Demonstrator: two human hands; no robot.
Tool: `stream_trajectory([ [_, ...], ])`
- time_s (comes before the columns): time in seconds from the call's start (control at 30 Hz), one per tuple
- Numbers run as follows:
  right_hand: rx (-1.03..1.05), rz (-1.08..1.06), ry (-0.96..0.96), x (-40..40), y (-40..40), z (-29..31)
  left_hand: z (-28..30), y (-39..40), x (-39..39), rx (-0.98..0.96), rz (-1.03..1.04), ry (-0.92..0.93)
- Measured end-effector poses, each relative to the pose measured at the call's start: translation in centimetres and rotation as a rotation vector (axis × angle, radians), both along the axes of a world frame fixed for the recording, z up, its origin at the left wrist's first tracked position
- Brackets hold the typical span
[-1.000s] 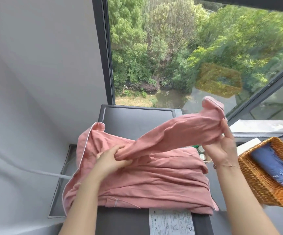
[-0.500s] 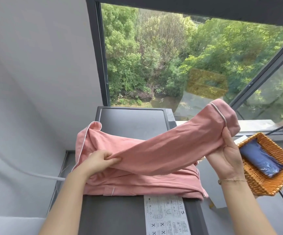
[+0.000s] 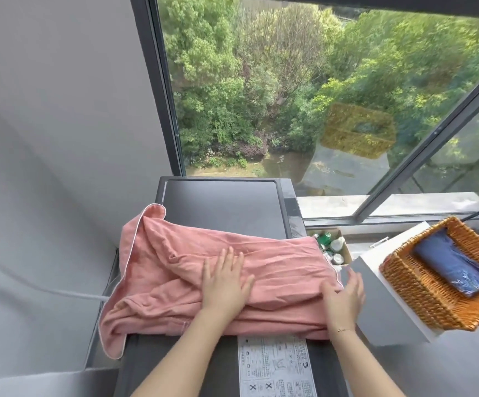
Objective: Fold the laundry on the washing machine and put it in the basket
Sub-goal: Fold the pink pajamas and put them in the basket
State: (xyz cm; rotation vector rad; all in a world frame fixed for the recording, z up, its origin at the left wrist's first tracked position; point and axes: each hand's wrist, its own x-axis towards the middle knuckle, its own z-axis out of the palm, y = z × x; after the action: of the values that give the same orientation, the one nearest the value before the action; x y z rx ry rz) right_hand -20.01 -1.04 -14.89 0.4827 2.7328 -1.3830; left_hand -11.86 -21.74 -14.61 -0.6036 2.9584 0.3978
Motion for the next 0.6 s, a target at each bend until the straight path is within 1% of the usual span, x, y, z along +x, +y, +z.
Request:
stream_trajectory([
  [0.03,0.141,0.19,0.157,0.7,-0.9,0.7,-0.9,0.2,0.3,-0.006,-0.002,0.0],
  [0.07,0.248,0.362,0.26,1.1,-1.9,1.1,-1.8,0.3,0.7,-0.013,-0.021,-0.005],
  [0.1,0.325,0.523,0.32,1.4,-2.7,0.4,-2.4,0.3,1.0,-0.019,-0.023,0.007],
  [0.13,0.378,0.633,0.278,1.8,-3.7,0.1,-2.7,0.2,1.1,-0.012,-0.015,0.006],
  [0.17,0.406,0.681,0.201,1.9,-4.4,-0.8,-2.7,0.3,1.1,0.01,-0.005,0.001],
  [0.2,0.474,0.684,0.14,2.2,-5.0,-1.6,-2.4,0.4,1.0,0.025,0.003,-0.001],
  [0.27,0.606,0.645,0.114,2.4,-6.1,-2.5,-2.3,0.2,1.2,0.009,-0.005,0.012],
  [0.37,0.681,0.639,0.079,2.3,-6.2,-2.8,-2.6,-0.3,2.4,-0.007,0.023,0.06],
  [0.43,0.685,0.662,0.097,2.3,-5.9,-2.9,-3.0,-0.9,3.7,-0.014,0.077,0.086],
  [0.53,0.674,0.692,0.094,2.5,-5.8,-2.8,-2.7,-1.7,4.7,0.006,0.143,0.07],
  [0.6,0.589,0.712,0.123,2.4,-5.3,-2.9,-2.6,-1.9,4.9,0.012,0.138,0.074],
])
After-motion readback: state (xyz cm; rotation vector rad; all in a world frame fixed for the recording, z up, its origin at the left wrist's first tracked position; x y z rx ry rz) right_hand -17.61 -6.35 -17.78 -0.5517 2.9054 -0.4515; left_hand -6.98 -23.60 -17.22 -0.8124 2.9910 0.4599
